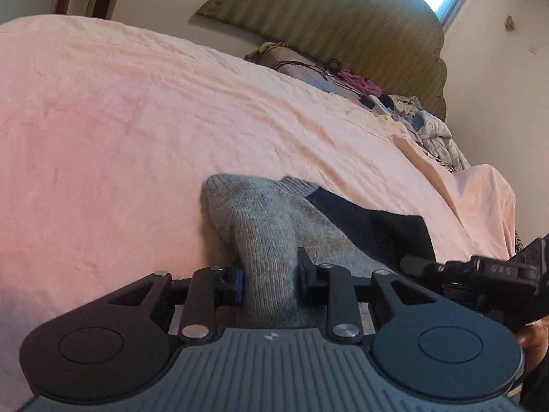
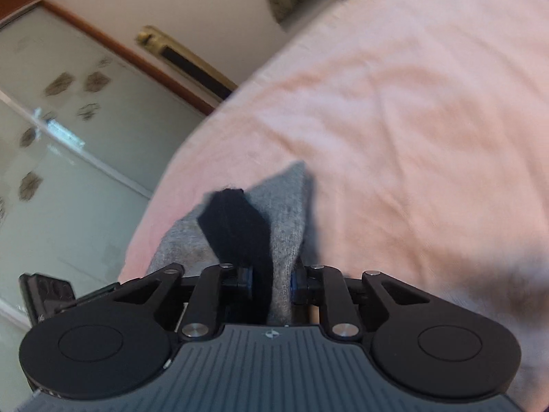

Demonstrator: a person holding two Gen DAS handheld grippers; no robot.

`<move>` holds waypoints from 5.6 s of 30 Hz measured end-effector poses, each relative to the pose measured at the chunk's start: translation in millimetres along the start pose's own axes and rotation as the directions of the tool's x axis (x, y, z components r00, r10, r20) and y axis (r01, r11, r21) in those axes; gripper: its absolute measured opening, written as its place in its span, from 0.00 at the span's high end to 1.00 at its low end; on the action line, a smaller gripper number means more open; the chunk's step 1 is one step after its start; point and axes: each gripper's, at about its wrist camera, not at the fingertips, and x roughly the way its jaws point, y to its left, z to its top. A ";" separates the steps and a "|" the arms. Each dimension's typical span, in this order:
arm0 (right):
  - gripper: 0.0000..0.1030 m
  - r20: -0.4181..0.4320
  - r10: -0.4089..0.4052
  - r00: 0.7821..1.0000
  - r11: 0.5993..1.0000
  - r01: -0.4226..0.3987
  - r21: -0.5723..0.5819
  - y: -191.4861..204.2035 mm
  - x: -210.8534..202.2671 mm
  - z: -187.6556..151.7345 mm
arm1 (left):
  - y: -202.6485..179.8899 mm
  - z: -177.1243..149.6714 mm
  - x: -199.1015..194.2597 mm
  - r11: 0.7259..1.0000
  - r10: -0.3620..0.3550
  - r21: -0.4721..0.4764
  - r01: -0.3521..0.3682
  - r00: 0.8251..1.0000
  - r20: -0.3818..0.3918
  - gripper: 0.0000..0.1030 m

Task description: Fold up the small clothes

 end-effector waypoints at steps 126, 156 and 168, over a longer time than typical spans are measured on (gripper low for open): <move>0.00 0.291 -0.513 0.808 0.632 0.584 -0.509 156.8 -29.0 -245.8 | 7.0 -161.3 -172.5 0.874 0.432 0.187 -0.448 0.894 0.122 0.00; 0.00 0.299 -0.511 0.806 0.631 0.588 -0.506 155.8 -30.6 -248.6 | 6.3 -163.1 -171.6 0.874 0.432 0.185 -0.449 0.893 0.128 0.00; 0.00 0.299 -0.510 0.806 0.631 0.587 -0.506 155.7 -30.9 -248.5 | 6.1 -163.1 -171.2 0.874 0.432 0.185 -0.449 0.893 0.128 0.00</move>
